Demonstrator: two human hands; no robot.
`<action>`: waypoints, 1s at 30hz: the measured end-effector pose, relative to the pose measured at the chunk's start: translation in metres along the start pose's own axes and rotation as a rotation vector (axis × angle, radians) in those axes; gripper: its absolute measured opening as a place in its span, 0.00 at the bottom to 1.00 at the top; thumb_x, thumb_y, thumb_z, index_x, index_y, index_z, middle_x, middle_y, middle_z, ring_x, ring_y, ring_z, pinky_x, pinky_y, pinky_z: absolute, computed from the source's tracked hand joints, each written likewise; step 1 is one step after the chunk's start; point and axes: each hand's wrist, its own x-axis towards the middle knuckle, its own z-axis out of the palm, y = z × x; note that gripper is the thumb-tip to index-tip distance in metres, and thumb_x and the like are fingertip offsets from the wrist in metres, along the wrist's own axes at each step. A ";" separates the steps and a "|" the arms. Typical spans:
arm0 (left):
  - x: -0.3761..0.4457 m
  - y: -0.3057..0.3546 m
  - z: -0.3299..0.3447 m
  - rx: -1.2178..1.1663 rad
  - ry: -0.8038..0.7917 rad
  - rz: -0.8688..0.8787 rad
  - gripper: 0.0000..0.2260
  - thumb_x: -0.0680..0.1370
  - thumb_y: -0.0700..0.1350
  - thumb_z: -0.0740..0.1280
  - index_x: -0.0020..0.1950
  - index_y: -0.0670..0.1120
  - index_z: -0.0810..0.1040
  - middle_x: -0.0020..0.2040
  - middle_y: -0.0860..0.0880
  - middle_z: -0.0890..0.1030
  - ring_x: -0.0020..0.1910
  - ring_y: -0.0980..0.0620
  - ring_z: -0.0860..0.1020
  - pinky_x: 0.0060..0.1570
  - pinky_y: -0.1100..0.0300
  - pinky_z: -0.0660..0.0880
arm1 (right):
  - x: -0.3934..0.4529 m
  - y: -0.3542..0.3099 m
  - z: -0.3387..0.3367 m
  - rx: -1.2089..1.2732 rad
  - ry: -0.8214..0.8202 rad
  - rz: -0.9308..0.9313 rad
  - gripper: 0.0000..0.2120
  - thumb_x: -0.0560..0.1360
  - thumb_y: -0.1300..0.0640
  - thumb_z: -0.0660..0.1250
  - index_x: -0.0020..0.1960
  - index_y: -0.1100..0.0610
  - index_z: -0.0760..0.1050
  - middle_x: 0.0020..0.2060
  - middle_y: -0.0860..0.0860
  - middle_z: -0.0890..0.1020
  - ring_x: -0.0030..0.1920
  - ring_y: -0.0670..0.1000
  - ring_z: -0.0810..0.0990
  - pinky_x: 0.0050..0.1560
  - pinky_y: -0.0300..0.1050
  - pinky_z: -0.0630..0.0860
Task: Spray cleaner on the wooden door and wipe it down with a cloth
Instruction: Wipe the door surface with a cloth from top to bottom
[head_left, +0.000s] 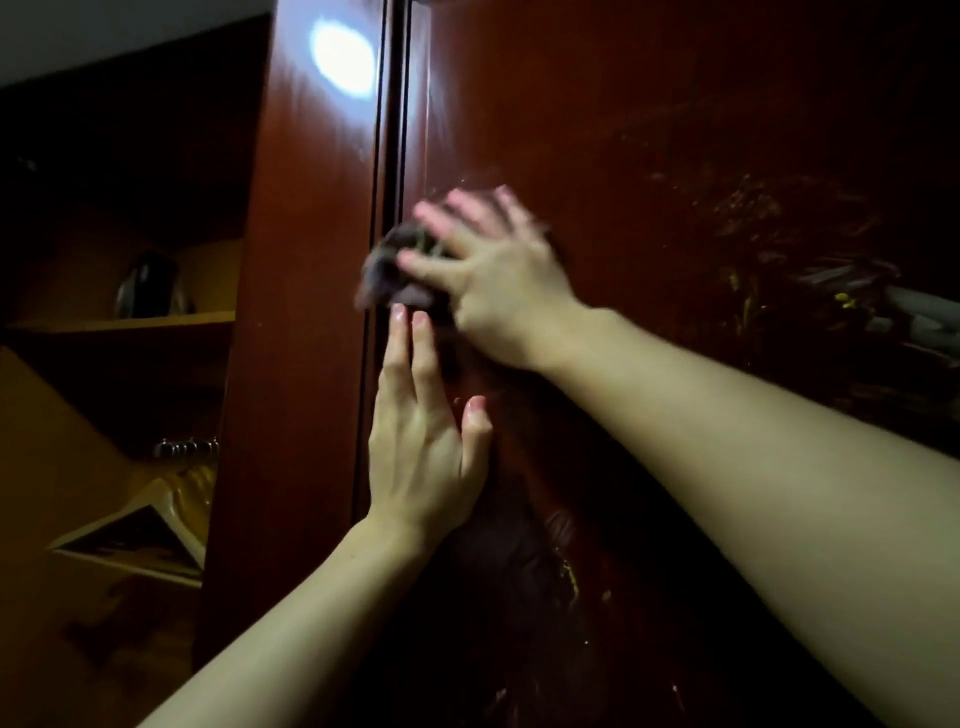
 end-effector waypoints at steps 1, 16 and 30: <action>0.000 -0.001 0.000 -0.004 -0.001 0.003 0.32 0.76 0.49 0.56 0.76 0.35 0.53 0.77 0.35 0.53 0.76 0.44 0.53 0.74 0.64 0.49 | -0.003 -0.007 0.004 -0.017 -0.030 -0.058 0.24 0.79 0.47 0.47 0.74 0.41 0.62 0.78 0.48 0.53 0.78 0.54 0.48 0.75 0.58 0.39; 0.034 -0.002 0.000 0.310 -0.051 -0.051 0.32 0.72 0.52 0.58 0.71 0.35 0.65 0.55 0.35 0.72 0.52 0.38 0.69 0.49 0.45 0.68 | -0.040 0.017 0.004 -0.010 0.033 0.132 0.31 0.71 0.50 0.52 0.74 0.43 0.64 0.78 0.50 0.56 0.78 0.54 0.51 0.75 0.58 0.42; 0.046 0.007 0.008 0.325 -0.146 0.169 0.33 0.73 0.55 0.56 0.73 0.36 0.64 0.73 0.35 0.64 0.73 0.36 0.62 0.69 0.43 0.59 | -0.062 0.026 0.000 -0.120 0.006 0.208 0.31 0.74 0.47 0.52 0.77 0.47 0.55 0.79 0.55 0.48 0.78 0.57 0.45 0.75 0.62 0.38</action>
